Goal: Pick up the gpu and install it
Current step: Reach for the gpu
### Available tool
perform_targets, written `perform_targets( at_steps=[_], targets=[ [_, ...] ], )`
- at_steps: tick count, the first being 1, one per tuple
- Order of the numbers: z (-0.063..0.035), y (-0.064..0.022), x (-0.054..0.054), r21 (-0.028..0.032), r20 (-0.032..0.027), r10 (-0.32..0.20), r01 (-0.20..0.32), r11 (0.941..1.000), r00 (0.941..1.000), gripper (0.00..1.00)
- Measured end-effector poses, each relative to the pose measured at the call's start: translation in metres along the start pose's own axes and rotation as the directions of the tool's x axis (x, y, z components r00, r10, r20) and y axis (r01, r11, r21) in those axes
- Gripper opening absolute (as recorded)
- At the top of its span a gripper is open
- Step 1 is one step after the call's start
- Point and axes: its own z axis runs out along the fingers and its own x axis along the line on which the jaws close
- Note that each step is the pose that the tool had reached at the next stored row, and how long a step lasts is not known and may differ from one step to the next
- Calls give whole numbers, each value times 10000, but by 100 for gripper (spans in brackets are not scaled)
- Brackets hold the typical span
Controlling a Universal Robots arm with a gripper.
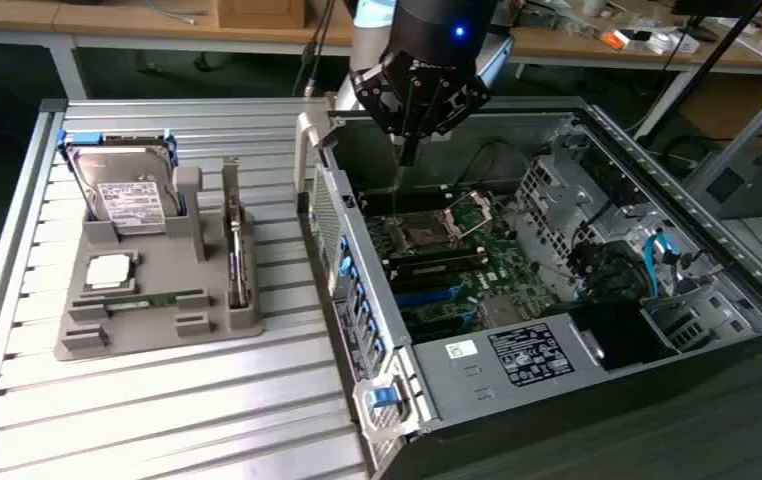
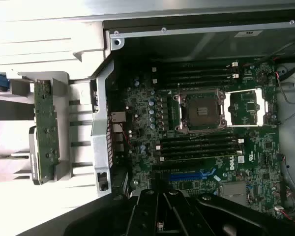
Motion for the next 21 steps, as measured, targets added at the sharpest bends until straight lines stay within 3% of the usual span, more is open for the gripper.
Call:
perform_targets(
  at_steps=[21],
  targets=[
    [-5, -14, 184, 0, 0, 0, 0, 10000, 10000, 11]
  ],
)
